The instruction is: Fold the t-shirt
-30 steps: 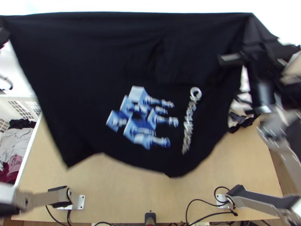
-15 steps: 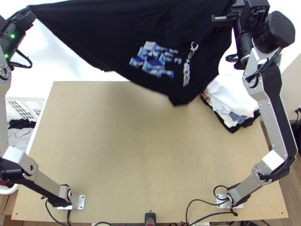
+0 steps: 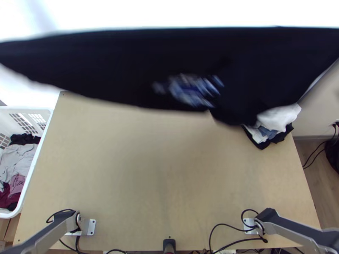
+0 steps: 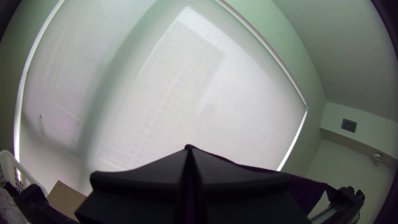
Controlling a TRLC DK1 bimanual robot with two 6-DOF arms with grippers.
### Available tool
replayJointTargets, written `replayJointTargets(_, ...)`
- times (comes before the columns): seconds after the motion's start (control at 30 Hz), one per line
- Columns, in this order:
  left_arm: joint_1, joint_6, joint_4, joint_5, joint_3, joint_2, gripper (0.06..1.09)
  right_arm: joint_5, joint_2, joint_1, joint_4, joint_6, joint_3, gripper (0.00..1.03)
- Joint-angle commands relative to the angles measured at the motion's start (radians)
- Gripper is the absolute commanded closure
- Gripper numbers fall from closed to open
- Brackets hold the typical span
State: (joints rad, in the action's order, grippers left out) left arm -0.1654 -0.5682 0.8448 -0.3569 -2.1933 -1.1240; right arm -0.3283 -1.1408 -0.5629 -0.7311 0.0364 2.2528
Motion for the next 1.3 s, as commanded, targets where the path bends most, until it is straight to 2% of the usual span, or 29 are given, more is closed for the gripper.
replayJointTargets(0.0, -0.008, -0.047, 0.053, -0.02, 0.021, 0.061, 1.05, -0.023, 0.11, 0.006, -0.036, -0.029, 0.004, 1.0)
replayJointTargets(0.27, 0.007, -0.056, 0.183, -0.043, 0.041, 0.159, 1.05, -0.021, 0.22, 0.008, -0.172, -0.055, -0.052, 1.0)
replayJointTargets(0.43, 0.007, -0.022, 0.142, -0.039, 0.3, 0.242, 1.05, -0.02, 0.312, 0.0, -0.149, -0.135, -0.343, 1.0)
replayJointTargets(0.63, -0.022, 0.004, -0.092, -0.034, 0.744, 0.317, 1.05, -0.018, 0.429, -0.008, 0.073, -0.181, -0.869, 1.0)
replayJointTargets(0.77, -0.025, 0.007, -0.217, -0.034, 0.931, 0.293, 1.05, 0.04, 0.417, -0.008, 0.173, -0.239, -1.072, 1.0)
replayJointTargets(0.9, -0.039, 0.022, -0.319, -0.034, 1.047, 0.231, 1.05, 0.081, 0.345, 0.008, 0.263, -0.276, -1.177, 1.0)
replayJointTargets(1.0, -0.051, 0.024, -0.386, -0.033, 1.092, 0.142, 1.05, 0.133, 0.274, 0.072, 0.38, -0.288, -1.24, 1.0)
replayJointTargets(1.13, -0.066, 0.027, -0.489, -0.033, 1.112, 0.013, 1.05, 0.224, 0.122, 0.173, 0.495, -0.306, -1.256, 1.0)
replayJointTargets(1.27, -0.066, 0.03, -0.558, -0.031, 1.096, -0.103, 1.05, 0.267, -0.016, 0.232, 0.604, -0.303, -1.248, 1.0)
